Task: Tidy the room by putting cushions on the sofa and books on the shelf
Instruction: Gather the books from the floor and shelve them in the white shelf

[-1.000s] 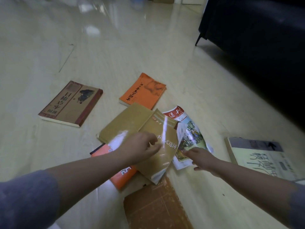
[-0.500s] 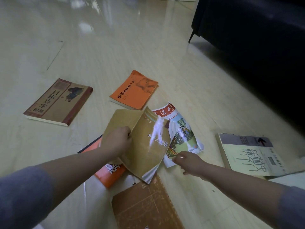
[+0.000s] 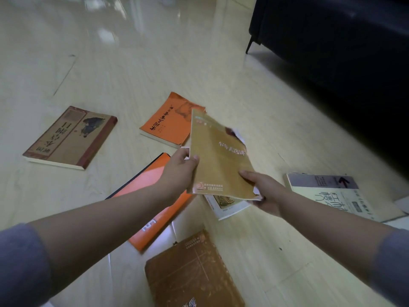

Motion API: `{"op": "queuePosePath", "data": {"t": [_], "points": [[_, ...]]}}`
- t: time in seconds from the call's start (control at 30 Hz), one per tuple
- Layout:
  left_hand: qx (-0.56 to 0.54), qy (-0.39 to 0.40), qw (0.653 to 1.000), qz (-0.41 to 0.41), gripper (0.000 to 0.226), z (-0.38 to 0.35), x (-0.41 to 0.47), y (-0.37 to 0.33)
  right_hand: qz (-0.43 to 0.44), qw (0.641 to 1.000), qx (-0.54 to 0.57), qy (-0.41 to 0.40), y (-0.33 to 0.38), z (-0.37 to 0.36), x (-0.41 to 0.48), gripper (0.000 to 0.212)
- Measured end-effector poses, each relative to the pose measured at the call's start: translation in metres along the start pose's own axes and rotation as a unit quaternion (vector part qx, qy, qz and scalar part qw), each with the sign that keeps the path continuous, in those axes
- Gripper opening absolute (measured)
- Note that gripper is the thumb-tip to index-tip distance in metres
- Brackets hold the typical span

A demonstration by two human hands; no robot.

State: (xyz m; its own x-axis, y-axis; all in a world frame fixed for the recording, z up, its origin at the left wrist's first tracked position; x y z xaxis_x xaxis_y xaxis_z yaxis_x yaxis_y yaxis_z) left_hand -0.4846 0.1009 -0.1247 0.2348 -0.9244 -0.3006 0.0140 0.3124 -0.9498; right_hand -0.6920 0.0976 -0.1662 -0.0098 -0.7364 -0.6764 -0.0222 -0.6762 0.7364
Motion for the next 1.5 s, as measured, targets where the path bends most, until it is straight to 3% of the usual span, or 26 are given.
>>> {"op": "queuePosePath", "data": {"t": [0.1, 0.23, 0.37, 0.5, 0.6, 0.7, 0.83, 0.93, 1.0, 1.07, 1.2, 1.3, 1.43, 1.5], "points": [[0.032, 0.023, 0.998, 0.049, 0.017, -0.003, -0.003, 0.022, 0.118, 0.978, -0.161, -0.063, 0.015, 0.019, 0.007, 0.019], [0.214, 0.056, 0.975, 0.034, 0.016, -0.004, -0.018, 0.053, 0.197, 0.936, -0.277, -0.094, 0.018, 0.032, 0.011, 0.017], [0.416, 0.079, 0.904, -0.060, 0.016, 0.004, -0.024, 0.074, 0.205, 0.902, -0.353, -0.142, 0.011, 0.042, 0.024, 0.025], [0.501, 0.100, 0.855, -0.088, 0.030, 0.009, -0.029, 0.091, 0.207, 0.866, -0.410, -0.197, 0.006, 0.046, 0.029, 0.039], [0.522, 0.122, 0.842, -0.063, 0.037, 0.015, -0.032, 0.111, 0.286, 0.791, -0.505, -0.197, 0.008, 0.029, 0.013, 0.045], [0.548, 0.147, 0.820, -0.076, 0.038, 0.014, -0.039, 0.123, 0.361, 0.767, -0.514, -0.128, -0.001, -0.003, -0.015, 0.022], [0.617, 0.190, 0.756, -0.108, 0.052, 0.009, -0.056, 0.135, 0.323, 0.779, -0.533, -0.064, -0.039, -0.024, -0.042, 0.011], [0.635, 0.187, 0.739, -0.124, 0.062, 0.008, -0.065, 0.142, 0.252, 0.762, -0.595, -0.037, -0.074, -0.018, -0.041, 0.014], [0.629, 0.181, 0.747, -0.114, 0.063, 0.009, -0.066, 0.145, 0.176, 0.748, -0.639, -0.014, -0.100, -0.010, -0.036, 0.030], [0.618, 0.177, 0.759, -0.100, 0.059, 0.010, -0.065, 0.146, 0.136, 0.755, -0.642, -0.003, -0.118, -0.007, -0.035, 0.032], [0.635, 0.176, 0.745, -0.102, 0.046, 0.011, -0.063, 0.150, 0.074, 0.824, -0.561, 0.016, -0.140, -0.015, -0.037, 0.026], [0.630, 0.172, 0.751, -0.098, 0.049, 0.017, -0.064, 0.154, 0.015, 0.855, -0.518, 0.032, -0.148, -0.018, -0.036, 0.021], [0.592, 0.159, 0.785, -0.089, 0.036, 0.025, -0.070, 0.154, -0.004, 0.882, -0.469, 0.038, -0.147, -0.019, -0.035, 0.019], [0.573, 0.144, 0.801, -0.093, 0.030, 0.031, -0.074, 0.149, 0.015, 0.868, -0.494, 0.047, -0.144, -0.026, -0.039, 0.036]]}}
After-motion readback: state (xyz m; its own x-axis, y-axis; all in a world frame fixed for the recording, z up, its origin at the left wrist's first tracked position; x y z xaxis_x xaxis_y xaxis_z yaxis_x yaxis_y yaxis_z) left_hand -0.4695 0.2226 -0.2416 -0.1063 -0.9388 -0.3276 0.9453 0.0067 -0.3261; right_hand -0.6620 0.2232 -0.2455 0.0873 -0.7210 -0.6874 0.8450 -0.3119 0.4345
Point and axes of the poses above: each hand's wrist, its own x-axis towards the middle knuckle, its own z-axis out of the back of the hand, y = z × x, the point moved 9 cm from there along x, towards the middle knuckle, and after that the axes turned 8 degrees about -y, right-handed, at the moved point
